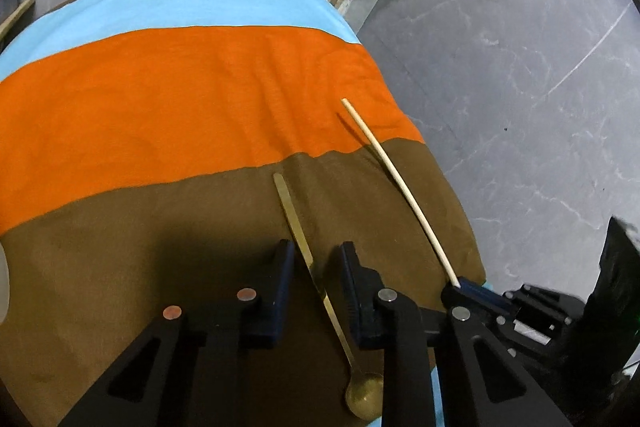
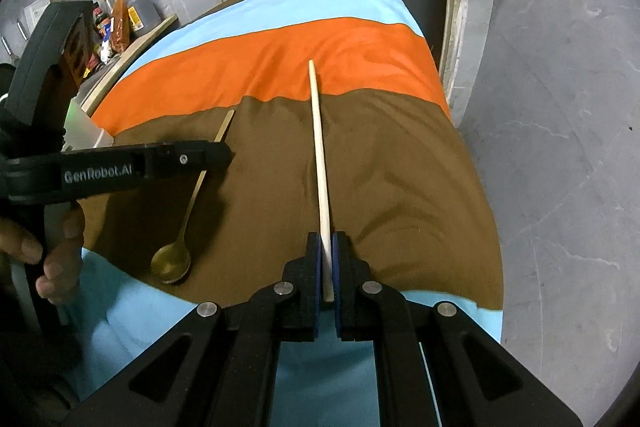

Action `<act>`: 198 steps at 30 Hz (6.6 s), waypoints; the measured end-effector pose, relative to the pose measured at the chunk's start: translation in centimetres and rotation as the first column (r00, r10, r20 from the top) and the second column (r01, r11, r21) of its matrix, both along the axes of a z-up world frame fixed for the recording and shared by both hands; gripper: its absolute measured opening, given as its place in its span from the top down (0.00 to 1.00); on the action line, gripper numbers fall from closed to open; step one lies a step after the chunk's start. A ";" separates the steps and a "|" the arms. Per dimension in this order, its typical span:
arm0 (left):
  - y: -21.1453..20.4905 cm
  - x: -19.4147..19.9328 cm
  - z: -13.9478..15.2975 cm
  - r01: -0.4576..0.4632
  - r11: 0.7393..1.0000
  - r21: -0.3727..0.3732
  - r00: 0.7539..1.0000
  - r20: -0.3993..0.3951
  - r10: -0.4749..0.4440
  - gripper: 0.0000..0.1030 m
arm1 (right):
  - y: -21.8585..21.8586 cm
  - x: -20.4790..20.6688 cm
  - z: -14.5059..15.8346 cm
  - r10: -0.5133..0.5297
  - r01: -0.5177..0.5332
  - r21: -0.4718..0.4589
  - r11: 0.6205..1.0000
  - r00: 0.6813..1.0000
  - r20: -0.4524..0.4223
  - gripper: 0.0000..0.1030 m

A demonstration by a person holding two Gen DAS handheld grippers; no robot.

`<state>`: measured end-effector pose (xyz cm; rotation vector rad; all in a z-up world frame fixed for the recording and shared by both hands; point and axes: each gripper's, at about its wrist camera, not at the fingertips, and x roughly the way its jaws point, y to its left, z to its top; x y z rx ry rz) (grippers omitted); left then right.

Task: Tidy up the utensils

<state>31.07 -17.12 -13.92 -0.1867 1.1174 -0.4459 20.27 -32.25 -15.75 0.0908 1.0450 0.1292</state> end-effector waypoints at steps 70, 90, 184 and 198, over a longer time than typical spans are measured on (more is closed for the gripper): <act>11.9 -5.2 11.7 -0.190 0.973 -0.132 0.926 0.306 0.222 0.97 | 8.1 2.8 12.7 0.012 -0.114 0.207 0.972 0.899 0.438 0.96; 25.4 -11.5 19.8 -0.337 0.934 -0.115 0.854 0.381 0.355 0.97 | 21.4 0.9 21.4 0.061 -0.298 0.199 0.934 0.680 0.731 0.96; 31.2 -13.2 17.2 -0.469 0.882 -0.039 0.788 0.432 0.438 0.10 | 24.5 -2.3 20.4 0.022 -0.087 0.074 0.993 0.781 0.625 0.28; 28.6 -17.0 17.6 -0.435 0.896 -0.091 0.754 0.507 0.417 0.01 | 20.3 -6.5 20.8 -0.024 0.005 0.032 0.999 0.796 0.604 0.05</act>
